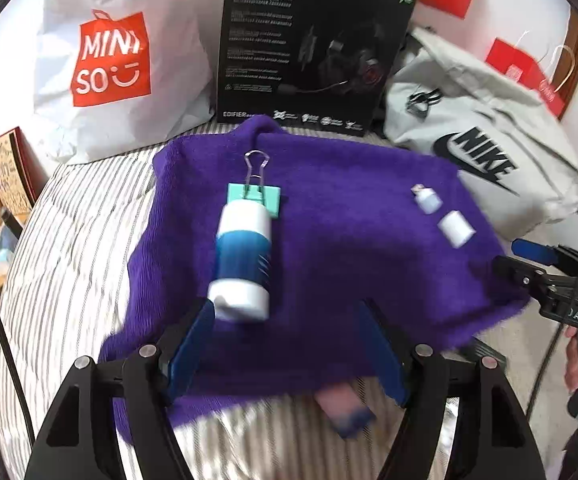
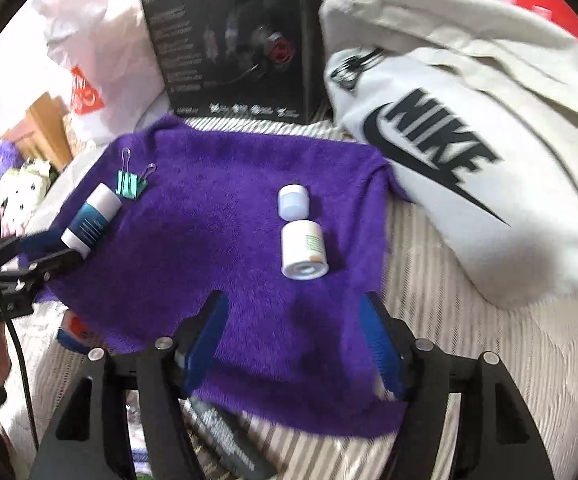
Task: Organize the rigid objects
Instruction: 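Open both tools and lift them away from the towel, then grasp the pink-capped blue tube with the left tool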
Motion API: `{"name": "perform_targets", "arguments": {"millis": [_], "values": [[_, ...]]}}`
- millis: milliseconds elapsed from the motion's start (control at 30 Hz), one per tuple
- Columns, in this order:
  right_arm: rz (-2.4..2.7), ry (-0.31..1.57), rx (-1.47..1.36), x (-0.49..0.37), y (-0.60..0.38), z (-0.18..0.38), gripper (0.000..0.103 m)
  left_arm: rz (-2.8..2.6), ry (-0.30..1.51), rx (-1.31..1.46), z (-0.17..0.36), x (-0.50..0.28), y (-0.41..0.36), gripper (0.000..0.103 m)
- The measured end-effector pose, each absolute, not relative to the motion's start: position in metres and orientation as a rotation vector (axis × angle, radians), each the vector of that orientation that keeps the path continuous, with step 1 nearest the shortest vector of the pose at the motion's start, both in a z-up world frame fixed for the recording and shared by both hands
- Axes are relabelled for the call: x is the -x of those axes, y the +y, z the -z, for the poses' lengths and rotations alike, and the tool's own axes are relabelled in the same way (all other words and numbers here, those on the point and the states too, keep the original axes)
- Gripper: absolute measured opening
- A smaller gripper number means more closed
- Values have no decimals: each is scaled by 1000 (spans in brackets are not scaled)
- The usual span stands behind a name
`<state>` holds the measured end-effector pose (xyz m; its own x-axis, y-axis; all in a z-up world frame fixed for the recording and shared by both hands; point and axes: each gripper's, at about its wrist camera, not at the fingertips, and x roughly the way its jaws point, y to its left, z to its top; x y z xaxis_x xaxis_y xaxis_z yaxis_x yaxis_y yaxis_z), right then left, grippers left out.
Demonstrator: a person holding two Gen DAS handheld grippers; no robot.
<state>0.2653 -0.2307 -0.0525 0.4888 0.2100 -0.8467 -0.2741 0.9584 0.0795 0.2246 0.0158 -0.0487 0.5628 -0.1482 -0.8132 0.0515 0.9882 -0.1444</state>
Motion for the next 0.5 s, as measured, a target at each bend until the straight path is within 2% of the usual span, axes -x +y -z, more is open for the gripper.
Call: {"name": "perform_targets", "arguments": {"millis": [133, 500], "values": [[-267, 1004, 33, -243, -245, 39, 75, 115, 961, 96, 43, -202, 8, 72], [-225, 1022, -36, -181, -282, 38, 75, 69, 996, 86, 63, -167, -10, 72]]}}
